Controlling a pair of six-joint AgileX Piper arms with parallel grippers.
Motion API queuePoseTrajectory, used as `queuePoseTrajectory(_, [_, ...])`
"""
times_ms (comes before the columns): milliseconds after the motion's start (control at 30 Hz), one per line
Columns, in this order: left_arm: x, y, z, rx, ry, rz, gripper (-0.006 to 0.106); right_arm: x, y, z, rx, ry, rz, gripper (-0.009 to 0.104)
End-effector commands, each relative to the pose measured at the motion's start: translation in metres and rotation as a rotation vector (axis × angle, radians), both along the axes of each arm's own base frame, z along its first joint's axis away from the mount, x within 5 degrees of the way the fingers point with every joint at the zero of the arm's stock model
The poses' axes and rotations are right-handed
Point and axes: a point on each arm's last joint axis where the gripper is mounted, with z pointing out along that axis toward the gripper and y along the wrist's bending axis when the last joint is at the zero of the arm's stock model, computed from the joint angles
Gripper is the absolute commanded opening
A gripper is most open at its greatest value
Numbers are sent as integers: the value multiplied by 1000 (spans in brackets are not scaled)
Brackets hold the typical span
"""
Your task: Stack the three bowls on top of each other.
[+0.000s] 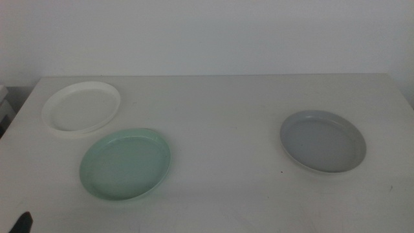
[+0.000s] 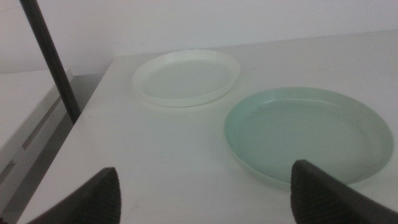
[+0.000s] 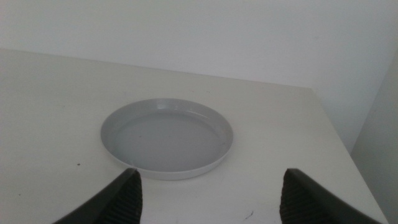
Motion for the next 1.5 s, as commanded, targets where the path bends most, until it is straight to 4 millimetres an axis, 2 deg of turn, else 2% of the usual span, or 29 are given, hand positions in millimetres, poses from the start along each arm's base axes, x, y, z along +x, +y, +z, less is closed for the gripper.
queuePoseTrajectory(0, [2, -1, 28, -18, -112, -4, 102, -1, -1, 10, -8, -110, -13, 56])
queuePoseTrajectory(233, [17, -1, 78, -37, -14, 1, 102, -1, -1, 10, -8, -110, -13, 56])
queuePoseTrajectory(533, [50, -2, 153, -83, 167, 2, 102, -1, -1, 10, -8, -110, -13, 56])
queuePoseTrajectory(700, [70, -4, 186, -99, 269, -2, 102, -1, -1, 10, -8, -110, -13, 56])
queuePoseTrajectory(800, [81, -6, 197, -117, 351, -9, 102, -1, -1, 10, -8, -110, -13, 56])
queuePoseTrajectory(900, [92, -6, 200, -122, 418, -10, 102, -1, -1, 10, -8, -110, -13, 56])
queuePoseTrajectory(1200, [121, -8, 185, -139, 498, -10, 102, -1, -1, 10, -8, -110, -13, 56])
queuePoseTrajectory(1467, [153, -11, 159, -185, 632, -14, 102, -1, -1, 10, -8, -110, -13, 56])
